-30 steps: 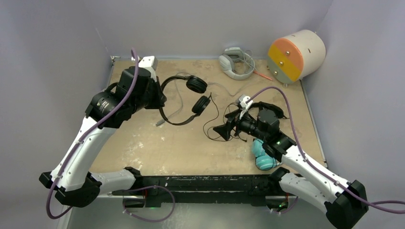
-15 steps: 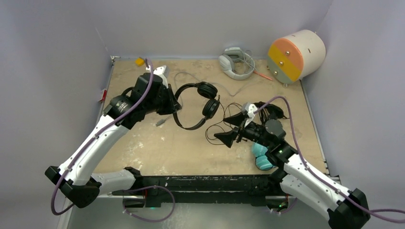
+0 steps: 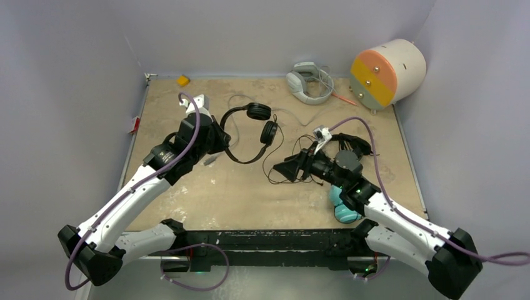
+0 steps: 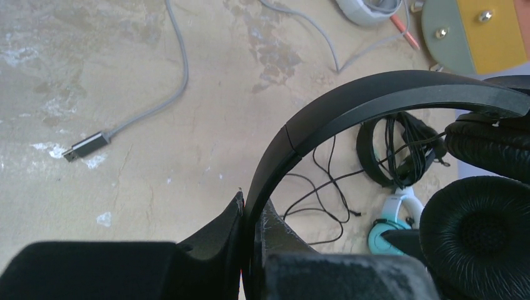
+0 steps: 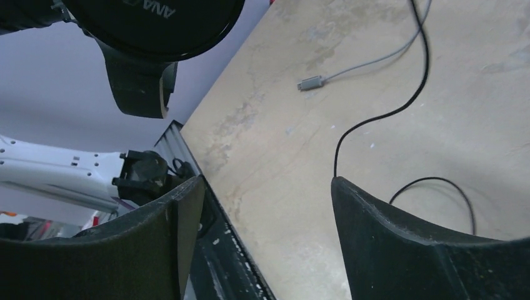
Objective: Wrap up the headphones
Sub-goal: Untie the headphones cable from the headphones, then wrap the headphones cable around the headphones.
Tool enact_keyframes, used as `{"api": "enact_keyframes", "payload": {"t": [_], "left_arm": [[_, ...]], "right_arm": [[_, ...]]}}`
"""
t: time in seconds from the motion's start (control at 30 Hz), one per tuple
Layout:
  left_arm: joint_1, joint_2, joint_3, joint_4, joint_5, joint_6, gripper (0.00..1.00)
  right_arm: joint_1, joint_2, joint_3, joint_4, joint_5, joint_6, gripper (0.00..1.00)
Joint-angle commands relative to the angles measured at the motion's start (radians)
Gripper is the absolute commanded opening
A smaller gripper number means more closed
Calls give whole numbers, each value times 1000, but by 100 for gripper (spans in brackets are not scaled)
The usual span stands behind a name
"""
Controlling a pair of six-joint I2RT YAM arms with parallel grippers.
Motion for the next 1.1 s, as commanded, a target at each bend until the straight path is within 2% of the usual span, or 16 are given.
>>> {"api": "enact_keyframes", "payload": {"t": [0.0, 0.13, 0.27, 0.67, 0.73, 0.87, 1.07], "left_arm": [[1, -5, -30, 204, -67, -10, 0], [2, 6, -48, 235, -101, -5, 0], [2, 11, -59, 258, -98, -4, 0], [2, -1, -67, 262, -78, -16, 0], [2, -2, -67, 261, -79, -22, 0], [2, -1, -64, 243, -90, -74, 0], [2, -23, -75, 238, -113, -240, 0]], "right_arm": [[93, 86, 88, 134, 95, 118, 76], [166, 134, 103, 227, 117, 120, 76], [187, 164, 109, 278, 180, 143, 73], [195, 247, 205, 279, 279, 136, 56], [195, 257, 205, 296, 276, 138, 48], [202, 281, 202, 317, 263, 150, 24], [253, 301, 181, 341, 327, 121, 21]]}}
